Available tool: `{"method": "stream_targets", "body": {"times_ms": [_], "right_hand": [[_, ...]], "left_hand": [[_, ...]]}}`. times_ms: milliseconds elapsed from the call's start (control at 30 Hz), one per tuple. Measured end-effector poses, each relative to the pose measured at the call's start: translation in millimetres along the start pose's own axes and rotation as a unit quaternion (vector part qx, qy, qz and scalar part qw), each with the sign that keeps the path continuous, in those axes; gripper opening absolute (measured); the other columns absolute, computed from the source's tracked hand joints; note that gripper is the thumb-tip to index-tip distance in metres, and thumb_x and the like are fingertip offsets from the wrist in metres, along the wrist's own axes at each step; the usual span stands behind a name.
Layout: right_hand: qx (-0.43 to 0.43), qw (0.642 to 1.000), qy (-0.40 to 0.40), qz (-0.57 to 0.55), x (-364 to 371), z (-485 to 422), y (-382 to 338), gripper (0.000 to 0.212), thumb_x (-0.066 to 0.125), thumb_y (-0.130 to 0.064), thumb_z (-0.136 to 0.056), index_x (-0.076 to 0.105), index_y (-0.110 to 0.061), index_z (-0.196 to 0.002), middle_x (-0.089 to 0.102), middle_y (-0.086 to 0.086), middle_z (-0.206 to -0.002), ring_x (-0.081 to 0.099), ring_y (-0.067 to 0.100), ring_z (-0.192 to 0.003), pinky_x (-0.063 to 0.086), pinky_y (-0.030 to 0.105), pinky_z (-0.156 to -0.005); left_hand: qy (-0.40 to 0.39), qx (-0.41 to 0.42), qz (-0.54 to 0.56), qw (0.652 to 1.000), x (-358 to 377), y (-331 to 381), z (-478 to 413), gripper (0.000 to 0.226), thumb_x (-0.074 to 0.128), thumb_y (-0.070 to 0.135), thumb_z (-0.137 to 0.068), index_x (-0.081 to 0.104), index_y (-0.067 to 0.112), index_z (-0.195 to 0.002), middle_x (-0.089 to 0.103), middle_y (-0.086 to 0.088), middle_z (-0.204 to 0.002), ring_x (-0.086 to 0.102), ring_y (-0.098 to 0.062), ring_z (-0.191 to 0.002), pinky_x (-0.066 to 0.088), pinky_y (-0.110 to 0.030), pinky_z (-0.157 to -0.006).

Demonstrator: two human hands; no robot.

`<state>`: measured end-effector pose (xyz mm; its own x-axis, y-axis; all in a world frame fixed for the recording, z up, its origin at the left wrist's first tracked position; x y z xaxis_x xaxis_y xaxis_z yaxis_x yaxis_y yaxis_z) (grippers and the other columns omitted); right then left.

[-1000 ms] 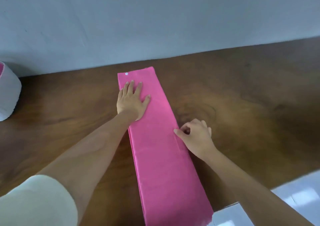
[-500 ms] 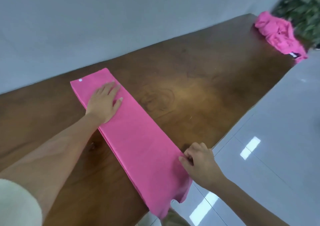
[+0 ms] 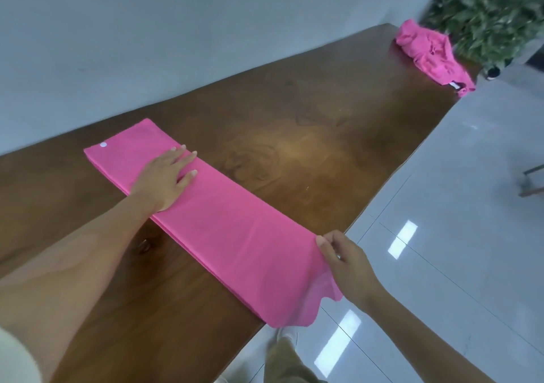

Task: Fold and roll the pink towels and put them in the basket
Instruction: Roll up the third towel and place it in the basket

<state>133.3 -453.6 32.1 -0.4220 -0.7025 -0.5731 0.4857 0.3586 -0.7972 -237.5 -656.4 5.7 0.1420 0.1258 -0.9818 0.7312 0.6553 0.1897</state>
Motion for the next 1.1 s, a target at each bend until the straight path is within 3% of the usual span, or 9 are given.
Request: {"method": "stream_targets", "body": {"times_ms": [167,333,467,600,867,1100], "right_hand": [[-0.042,0.995,0.039,0.082,-18,-34,-6,0.033,0.048,-0.045,-0.103,0.047,-0.021,-0.080,0.050,-0.009,-0.064,0.045,0.005,-0.057,0.039,0.020,-0.055],[-0.070,0.974,0.024,0.212,-33,-78,-9,0.038,0.048,-0.055,-0.100,0.047,-0.022,-0.081,0.057,-0.001,-0.065,0.056,0.018,-0.061,0.046,0.035,-0.057],[-0.039,0.952,0.016,0.303,-44,-119,-8,0.056,0.051,-0.075,-0.088,0.051,-0.020,-0.073,0.060,-0.002,-0.066,0.058,0.017,-0.064,0.045,0.033,-0.057],[-0.041,0.923,-0.023,0.382,-47,-161,-17,0.064,0.050,-0.081,-0.083,0.052,-0.019,-0.070,0.062,-0.001,-0.071,0.059,0.019,-0.068,0.047,0.034,-0.062],[-0.068,0.898,-0.064,0.430,-40,-233,-36,0.077,0.050,-0.091,-0.072,0.063,-0.016,-0.072,0.065,-0.001,-0.072,0.062,0.019,-0.068,0.048,0.031,-0.063],[-0.155,0.878,-0.090,0.444,-27,-286,-58,0.076,0.047,-0.090,-0.076,0.055,-0.015,-0.065,0.063,0.000,-0.066,0.061,0.020,-0.064,0.039,0.030,-0.055]], "left_hand": [[0.014,-0.061,-0.006,0.998,4,-4,8,0.068,0.014,0.061,-0.101,0.024,0.028,-0.161,0.022,-0.004,-0.168,0.017,-0.026,-0.155,0.016,-0.046,-0.125],[0.032,-0.120,0.004,0.992,3,-8,17,0.068,0.013,0.060,-0.102,0.025,0.027,-0.161,0.020,-0.007,-0.168,0.016,-0.027,-0.155,0.016,-0.048,-0.125],[0.041,-0.169,0.005,0.985,3,-8,26,0.067,0.014,0.059,-0.103,0.024,0.027,-0.161,0.020,-0.007,-0.168,0.016,-0.028,-0.155,0.015,-0.048,-0.125],[0.056,-0.225,0.009,0.973,0,-6,39,0.067,0.014,0.058,-0.103,0.026,0.025,-0.161,0.020,-0.008,-0.168,0.016,-0.028,-0.155,0.015,-0.047,-0.125],[0.081,-0.332,0.014,0.940,0,-2,69,0.064,0.017,0.055,-0.105,0.025,0.025,-0.160,0.019,-0.009,-0.168,0.015,-0.029,-0.155,0.013,-0.047,-0.125],[0.107,-0.416,0.016,0.903,5,7,95,0.062,0.020,0.054,-0.105,0.027,0.024,-0.160,0.020,-0.009,-0.168,0.014,-0.029,-0.155,0.012,-0.046,-0.126]]}}
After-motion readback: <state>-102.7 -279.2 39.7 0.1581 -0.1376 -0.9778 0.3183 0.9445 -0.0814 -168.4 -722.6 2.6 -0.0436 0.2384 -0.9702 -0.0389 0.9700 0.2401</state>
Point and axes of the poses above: each hand's wrist, its own z-axis away from the middle knuckle, its own x-axis out of the palm, y = z × x, the point moved 7 cm from there along -z, towards the middle knuckle
